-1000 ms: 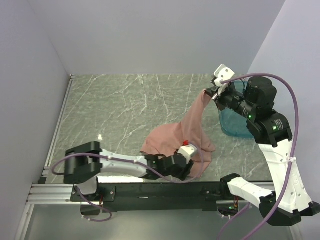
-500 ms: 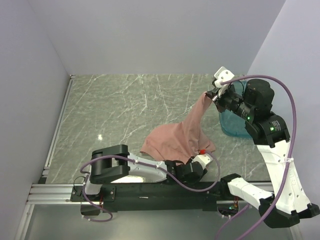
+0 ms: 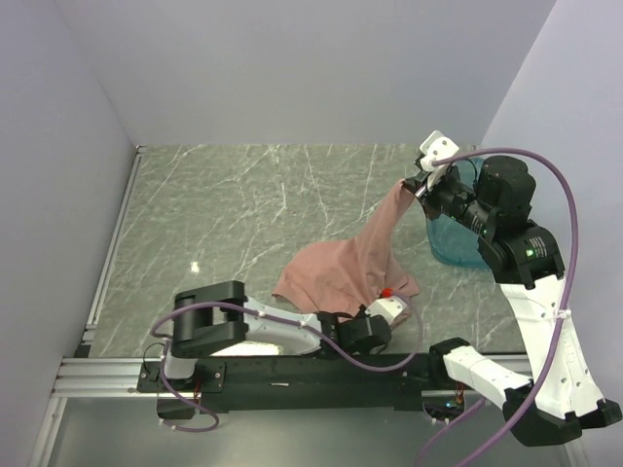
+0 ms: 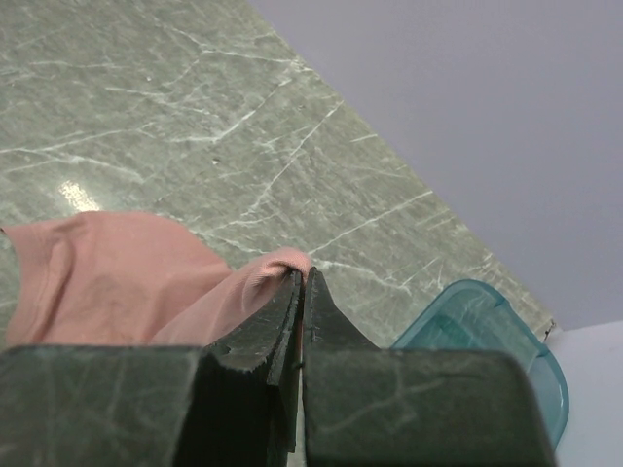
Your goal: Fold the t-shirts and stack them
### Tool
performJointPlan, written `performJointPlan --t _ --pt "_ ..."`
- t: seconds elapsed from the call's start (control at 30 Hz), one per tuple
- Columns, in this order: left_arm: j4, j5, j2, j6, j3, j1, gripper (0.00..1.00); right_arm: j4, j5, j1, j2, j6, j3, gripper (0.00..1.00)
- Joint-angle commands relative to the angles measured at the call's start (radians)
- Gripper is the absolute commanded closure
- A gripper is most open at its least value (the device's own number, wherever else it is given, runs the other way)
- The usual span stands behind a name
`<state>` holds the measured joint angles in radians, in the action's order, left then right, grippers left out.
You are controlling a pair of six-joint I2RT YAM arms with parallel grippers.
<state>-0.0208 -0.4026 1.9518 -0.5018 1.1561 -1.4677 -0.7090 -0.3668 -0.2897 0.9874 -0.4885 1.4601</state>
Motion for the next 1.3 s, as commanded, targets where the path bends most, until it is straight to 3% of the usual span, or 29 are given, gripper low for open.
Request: performJointPlan --t 0.0,0.13,0.3,0.47,0.57,0.77,0.93,1.07,1.1,1.27 --pt "0.018 -0.1 -0.172 -0.024 -0.076 -0.003 0.99 0.046 0.014 0.012 -0.03 -0.005 -0.017 1.0" --pt "0.059 -0.183 -0.411 -0.064 -0.197 0.0 0.99 0.048 0.054 0.024 -0.05 -0.025 -0.038 1.0" --pt "0.14 -0.315 -0.816 -0.075 -0.289 0.015 0.99 0.031 0.049 0.034 -0.073 -0.045 -0.043 1.0" --pt "0.174 -0.392 -1.156 0.029 -0.234 0.027 0.99 -0.047 0.016 0.035 -0.082 -0.07 0.043 1.0" --pt "0.173 -0.369 -1.255 0.118 -0.152 0.027 0.99 -0.096 0.025 0.035 -0.092 -0.082 0.15 1.0" --pt "0.168 -0.213 -1.288 0.23 0.009 0.026 0.99 -0.182 0.006 0.058 -0.09 -0.078 0.408 1.0" --pt "0.153 -0.168 -1.304 0.29 0.117 0.027 0.99 -0.218 -0.046 0.112 -0.058 -0.055 0.612 1.0" --pt "0.162 -0.26 -1.295 0.364 0.192 0.026 0.99 -0.207 -0.052 0.115 -0.014 -0.041 0.643 1.0" --pt "0.157 -0.354 -1.292 0.377 0.192 0.026 0.99 -0.199 -0.052 0.115 -0.006 -0.041 0.625 1.0" --pt "-0.077 -0.629 -1.324 0.555 0.018 0.026 0.99 -0.088 -0.061 0.115 0.037 -0.018 0.467 1.0"
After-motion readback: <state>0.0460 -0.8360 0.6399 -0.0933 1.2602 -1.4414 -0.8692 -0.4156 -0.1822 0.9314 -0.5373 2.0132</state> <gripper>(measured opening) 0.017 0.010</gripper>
